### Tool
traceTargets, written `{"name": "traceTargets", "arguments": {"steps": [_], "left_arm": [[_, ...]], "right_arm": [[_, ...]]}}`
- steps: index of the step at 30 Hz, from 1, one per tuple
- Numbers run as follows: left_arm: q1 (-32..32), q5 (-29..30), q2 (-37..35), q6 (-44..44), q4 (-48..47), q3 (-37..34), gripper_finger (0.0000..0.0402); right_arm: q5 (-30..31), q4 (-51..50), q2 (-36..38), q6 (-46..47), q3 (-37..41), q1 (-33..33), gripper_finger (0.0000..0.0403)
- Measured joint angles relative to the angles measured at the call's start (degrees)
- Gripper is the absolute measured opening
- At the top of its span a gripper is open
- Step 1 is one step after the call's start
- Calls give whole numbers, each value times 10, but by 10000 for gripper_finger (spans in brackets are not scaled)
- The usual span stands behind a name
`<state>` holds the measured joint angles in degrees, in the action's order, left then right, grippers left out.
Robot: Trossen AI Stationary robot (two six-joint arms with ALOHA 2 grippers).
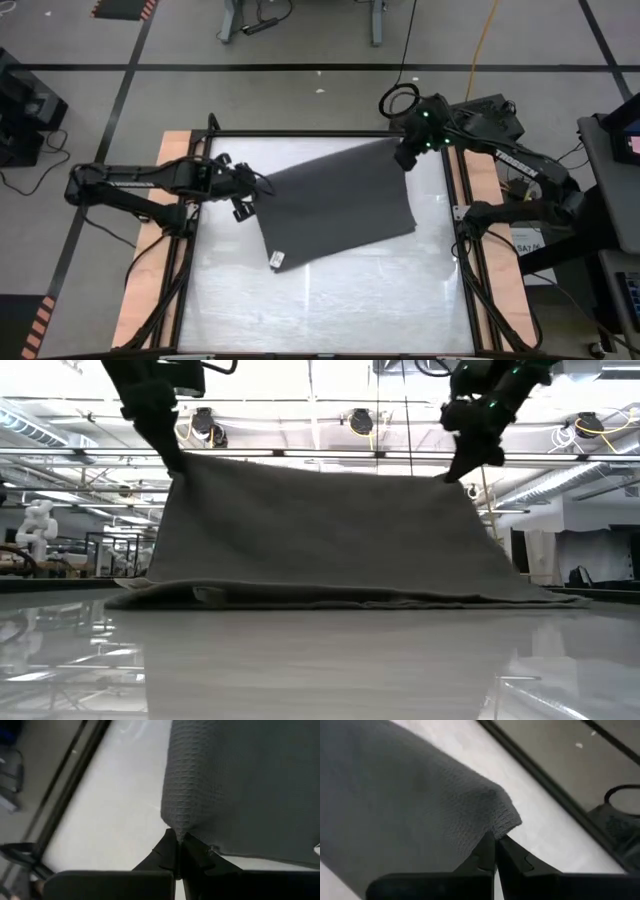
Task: Roll towel into tight, uniform cylinder
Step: Roll the gray towel
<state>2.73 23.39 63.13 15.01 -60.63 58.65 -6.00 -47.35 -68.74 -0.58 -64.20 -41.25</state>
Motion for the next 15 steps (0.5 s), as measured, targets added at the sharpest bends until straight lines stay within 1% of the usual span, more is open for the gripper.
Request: {"name": "traceTargets", "arguments": {"steps": [3,6,9,15], "left_arm": [[18,-17,1,-13,0,0,11],[21,-43,1,2,-1,0,11],[11,-72,2,26,0,0,11],[-25,-111,16,32,3,-4,11]], "right_arm": [[0,20,-24,0,22,1,0],[-1,29,-33,12,51,7,0],[-1,30,-32,24,83,16,0],[-8,31,-25,44,135,41,0]]}}
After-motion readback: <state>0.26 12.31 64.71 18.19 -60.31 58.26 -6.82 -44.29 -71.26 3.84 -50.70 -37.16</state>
